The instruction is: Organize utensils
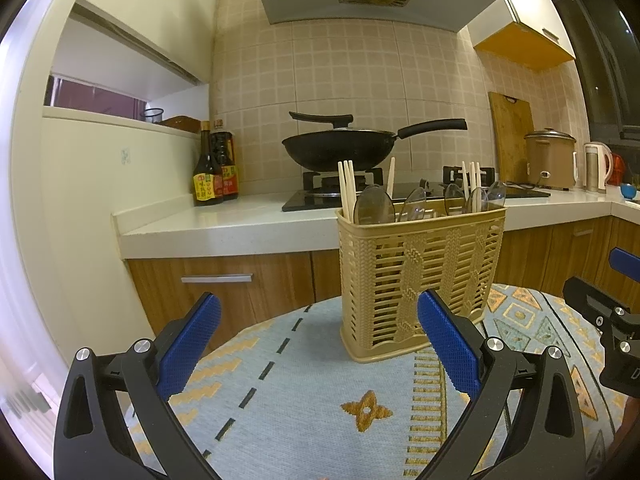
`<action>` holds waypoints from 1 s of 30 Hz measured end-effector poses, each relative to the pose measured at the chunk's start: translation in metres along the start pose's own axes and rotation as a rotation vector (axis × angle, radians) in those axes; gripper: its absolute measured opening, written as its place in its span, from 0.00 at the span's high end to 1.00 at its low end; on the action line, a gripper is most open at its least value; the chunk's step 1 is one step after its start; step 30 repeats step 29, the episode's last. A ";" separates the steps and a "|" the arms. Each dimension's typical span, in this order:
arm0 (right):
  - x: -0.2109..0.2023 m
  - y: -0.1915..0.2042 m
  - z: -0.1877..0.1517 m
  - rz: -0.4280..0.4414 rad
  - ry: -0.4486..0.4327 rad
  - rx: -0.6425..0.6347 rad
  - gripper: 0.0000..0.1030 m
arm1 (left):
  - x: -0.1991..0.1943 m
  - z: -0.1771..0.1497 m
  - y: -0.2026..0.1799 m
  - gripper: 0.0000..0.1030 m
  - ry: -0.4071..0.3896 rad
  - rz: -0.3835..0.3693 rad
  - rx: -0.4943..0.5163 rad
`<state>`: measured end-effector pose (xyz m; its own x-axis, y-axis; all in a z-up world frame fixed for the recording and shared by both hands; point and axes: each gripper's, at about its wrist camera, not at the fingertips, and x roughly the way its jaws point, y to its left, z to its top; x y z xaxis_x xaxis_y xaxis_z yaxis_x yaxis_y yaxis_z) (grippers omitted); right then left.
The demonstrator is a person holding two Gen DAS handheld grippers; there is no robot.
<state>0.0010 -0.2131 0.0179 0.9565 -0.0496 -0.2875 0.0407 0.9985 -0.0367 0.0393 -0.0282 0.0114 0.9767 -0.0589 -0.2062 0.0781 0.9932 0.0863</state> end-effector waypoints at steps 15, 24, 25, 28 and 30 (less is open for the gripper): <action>0.007 0.002 -0.003 -0.008 0.024 -0.016 0.13 | 0.004 0.000 0.003 0.07 0.017 0.023 -0.020; 0.006 0.005 -0.004 -0.016 0.021 -0.031 0.13 | 0.003 0.000 0.002 0.07 0.025 -0.012 -0.013; 0.006 0.005 -0.004 -0.016 0.021 -0.029 0.13 | 0.002 0.001 0.002 0.07 0.024 -0.015 -0.014; 0.006 0.004 -0.004 -0.017 0.020 -0.027 0.13 | 0.002 0.000 0.002 0.07 0.024 -0.020 -0.015; 0.006 0.004 -0.004 -0.017 0.021 -0.027 0.13 | 0.003 0.000 0.002 0.07 0.025 -0.022 -0.015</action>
